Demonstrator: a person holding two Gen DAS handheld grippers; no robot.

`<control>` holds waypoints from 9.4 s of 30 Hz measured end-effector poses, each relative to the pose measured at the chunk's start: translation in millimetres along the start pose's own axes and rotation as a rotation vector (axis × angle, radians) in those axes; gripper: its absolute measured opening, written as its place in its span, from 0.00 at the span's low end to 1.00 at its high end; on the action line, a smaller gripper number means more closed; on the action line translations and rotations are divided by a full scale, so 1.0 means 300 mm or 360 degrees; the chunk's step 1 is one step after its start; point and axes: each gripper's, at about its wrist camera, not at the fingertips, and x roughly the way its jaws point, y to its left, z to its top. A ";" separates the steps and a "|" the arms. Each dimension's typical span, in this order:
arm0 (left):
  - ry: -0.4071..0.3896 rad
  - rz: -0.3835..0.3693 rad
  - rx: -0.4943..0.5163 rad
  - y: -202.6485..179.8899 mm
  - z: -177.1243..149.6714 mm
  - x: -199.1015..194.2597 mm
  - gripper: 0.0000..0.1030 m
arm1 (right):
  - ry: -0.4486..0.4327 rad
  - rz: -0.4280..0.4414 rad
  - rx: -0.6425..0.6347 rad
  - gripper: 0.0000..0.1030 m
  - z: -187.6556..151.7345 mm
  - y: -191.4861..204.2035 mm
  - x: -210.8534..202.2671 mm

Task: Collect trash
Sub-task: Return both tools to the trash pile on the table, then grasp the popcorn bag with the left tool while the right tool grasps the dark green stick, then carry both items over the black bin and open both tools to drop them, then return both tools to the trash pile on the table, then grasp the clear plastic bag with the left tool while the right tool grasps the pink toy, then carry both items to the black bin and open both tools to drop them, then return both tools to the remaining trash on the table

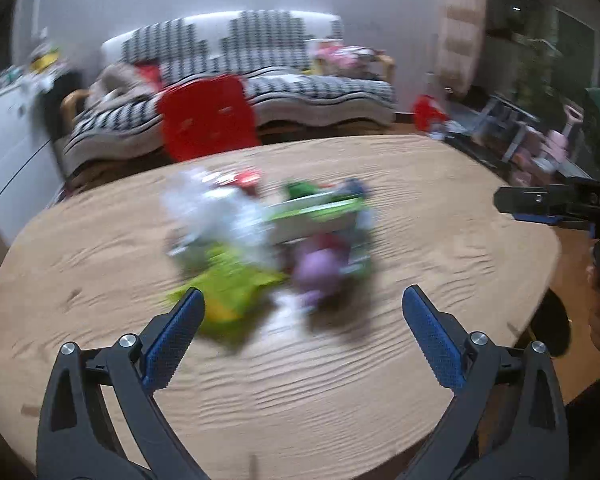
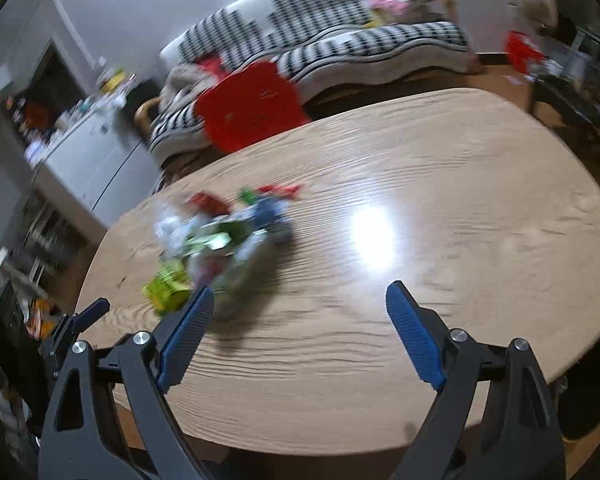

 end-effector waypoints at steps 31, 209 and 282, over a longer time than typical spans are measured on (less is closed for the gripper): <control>0.0164 0.0127 0.0181 0.112 -0.016 0.329 0.72 | 0.0327 0.0038 0.0243 0.19 0.016 0.052 0.417; 0.0041 0.0100 -0.0293 0.189 0.194 0.146 0.28 | 0.0102 -0.0051 -0.0200 0.46 -0.025 0.125 0.159; 0.0262 -0.1128 0.0602 -1.552 -0.036 0.337 0.90 | -0.0350 -0.0735 0.0709 0.76 -0.353 -1.153 -0.714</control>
